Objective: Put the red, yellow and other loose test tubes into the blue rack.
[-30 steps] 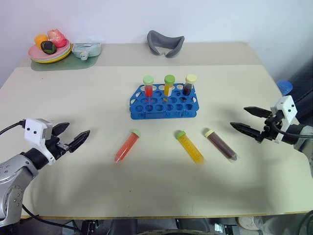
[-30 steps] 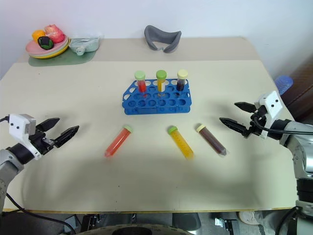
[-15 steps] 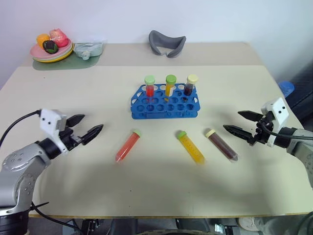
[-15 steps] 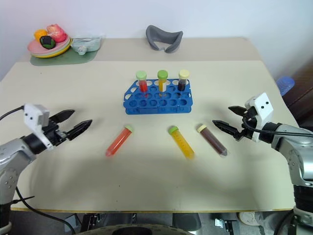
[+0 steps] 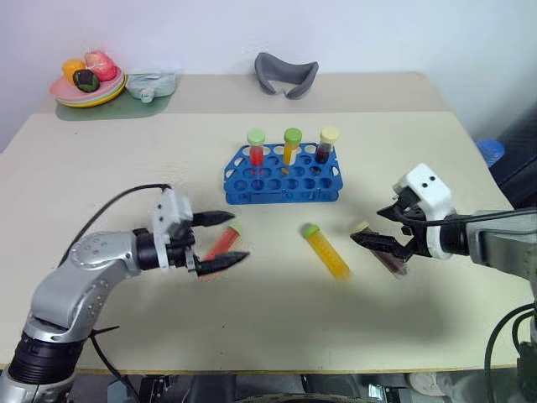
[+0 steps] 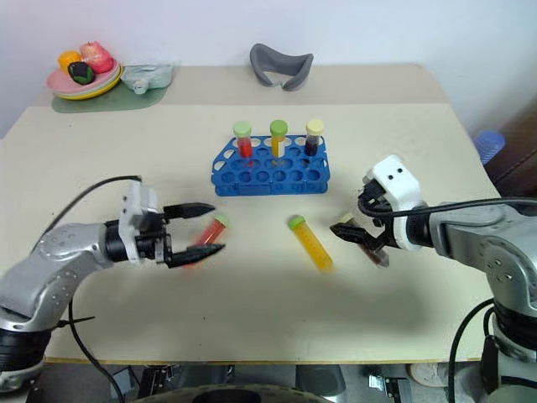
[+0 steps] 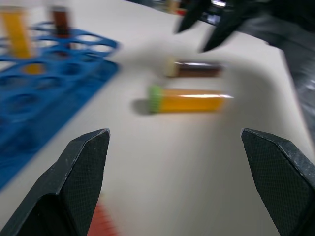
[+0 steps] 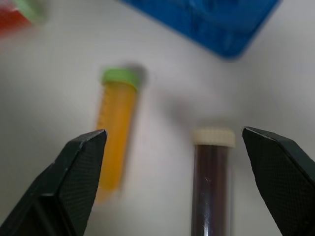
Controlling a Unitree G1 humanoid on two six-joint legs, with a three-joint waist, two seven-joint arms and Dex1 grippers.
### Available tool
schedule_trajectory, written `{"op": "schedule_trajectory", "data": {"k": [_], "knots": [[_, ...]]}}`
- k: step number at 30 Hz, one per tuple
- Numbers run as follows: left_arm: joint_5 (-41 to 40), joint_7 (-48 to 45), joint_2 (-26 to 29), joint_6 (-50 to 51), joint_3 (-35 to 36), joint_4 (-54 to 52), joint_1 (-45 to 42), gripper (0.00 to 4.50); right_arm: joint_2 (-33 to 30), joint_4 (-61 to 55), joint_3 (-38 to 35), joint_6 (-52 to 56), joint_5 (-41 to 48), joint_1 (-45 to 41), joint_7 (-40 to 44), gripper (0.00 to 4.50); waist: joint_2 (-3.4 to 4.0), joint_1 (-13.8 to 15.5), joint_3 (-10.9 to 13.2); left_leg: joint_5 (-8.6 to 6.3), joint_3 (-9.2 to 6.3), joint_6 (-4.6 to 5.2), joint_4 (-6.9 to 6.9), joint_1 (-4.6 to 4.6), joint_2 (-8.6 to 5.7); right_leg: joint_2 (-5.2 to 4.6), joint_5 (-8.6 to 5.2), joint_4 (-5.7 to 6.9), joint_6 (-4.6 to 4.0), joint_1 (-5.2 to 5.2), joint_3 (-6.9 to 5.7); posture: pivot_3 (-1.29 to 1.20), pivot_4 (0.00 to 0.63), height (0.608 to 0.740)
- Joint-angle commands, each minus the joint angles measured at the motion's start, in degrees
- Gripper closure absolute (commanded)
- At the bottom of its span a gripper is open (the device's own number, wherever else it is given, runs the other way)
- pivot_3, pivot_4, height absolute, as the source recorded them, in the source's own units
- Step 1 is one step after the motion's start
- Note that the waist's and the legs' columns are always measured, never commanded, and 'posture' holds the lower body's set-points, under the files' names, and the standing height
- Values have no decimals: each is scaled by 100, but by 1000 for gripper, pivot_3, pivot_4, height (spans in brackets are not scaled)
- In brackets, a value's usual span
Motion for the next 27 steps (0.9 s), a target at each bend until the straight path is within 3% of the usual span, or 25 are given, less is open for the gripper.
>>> {"op": "schedule_trajectory", "data": {"k": [1,10,17,27], "knots": [[205,-107,-123,-430,-274,-296,95,149,-278,33,86,42,482,-13,-559,0,0,-5,0,0,1,0,1,-5,0,-2,0,0,0,-6,0,0,150,740],[543,-164,-225,-787,-666,-336,255,149,-572,546,545,42,1736,-320,-1755,0,0,-48,0,-1,1,2,4,1,1,2,0,8,0,-4,2,0,150,740],[654,-234,-266,-1019,-845,-401,425,149,-379,1262,691,42,2315,-352,-2960,0,0,-47,0,-1,2,2,4,-3,1,1,0,7,0,-6,2,0,150,740],[655,-249,-469,-1209,-886,-199,537,149,-338,1547,1103,42,2814,-498,-3644,0,0,-47,0,-1,1,3,5,-3,2,2,0,8,0,-7,2,0,150,740]]}}
